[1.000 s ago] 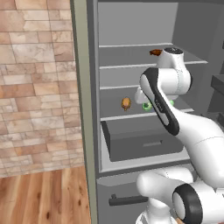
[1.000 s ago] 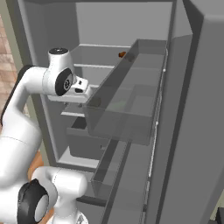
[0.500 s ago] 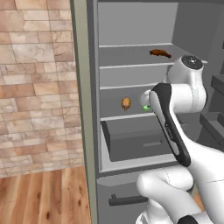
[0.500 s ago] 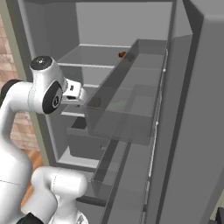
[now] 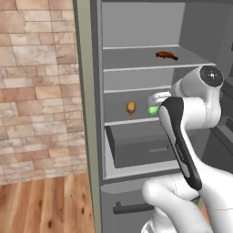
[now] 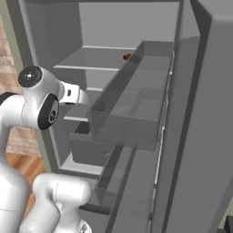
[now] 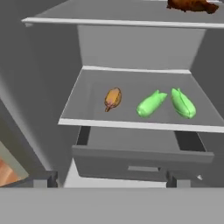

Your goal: Place one corn and one chicken drumstick in each tupperware on the nearby counter, to pack two identical lunches.

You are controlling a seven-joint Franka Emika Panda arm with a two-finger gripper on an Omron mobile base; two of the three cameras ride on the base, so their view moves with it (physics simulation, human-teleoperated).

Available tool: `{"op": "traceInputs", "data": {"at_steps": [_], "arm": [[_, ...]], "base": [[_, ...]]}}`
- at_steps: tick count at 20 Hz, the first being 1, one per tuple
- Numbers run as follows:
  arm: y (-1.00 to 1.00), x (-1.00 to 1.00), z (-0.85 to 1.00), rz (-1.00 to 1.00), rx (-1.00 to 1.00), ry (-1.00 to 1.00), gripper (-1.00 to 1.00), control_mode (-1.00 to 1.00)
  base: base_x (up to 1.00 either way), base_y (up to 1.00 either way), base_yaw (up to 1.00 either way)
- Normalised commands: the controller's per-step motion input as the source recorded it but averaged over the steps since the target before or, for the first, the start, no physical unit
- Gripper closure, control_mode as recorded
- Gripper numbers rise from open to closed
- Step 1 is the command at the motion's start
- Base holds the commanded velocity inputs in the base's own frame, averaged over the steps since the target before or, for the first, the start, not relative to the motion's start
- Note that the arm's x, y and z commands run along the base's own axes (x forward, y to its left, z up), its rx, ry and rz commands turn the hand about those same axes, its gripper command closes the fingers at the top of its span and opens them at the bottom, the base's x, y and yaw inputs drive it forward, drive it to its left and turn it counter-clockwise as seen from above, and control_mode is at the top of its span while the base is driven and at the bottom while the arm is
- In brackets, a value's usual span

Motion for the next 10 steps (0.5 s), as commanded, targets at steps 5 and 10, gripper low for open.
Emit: {"op": "traceInputs", "data": {"at_steps": [5,10], "arm": [[0.00,0.00,0.65,-0.03,0.00,0.00,-1.00,-1.00],[-0.05,0.00,0.36,-0.07,0.00,0.00,-1.00,-1.00]], "base": [[0.00,0.00,0.00],[0.00,0.00,0.00]]}}
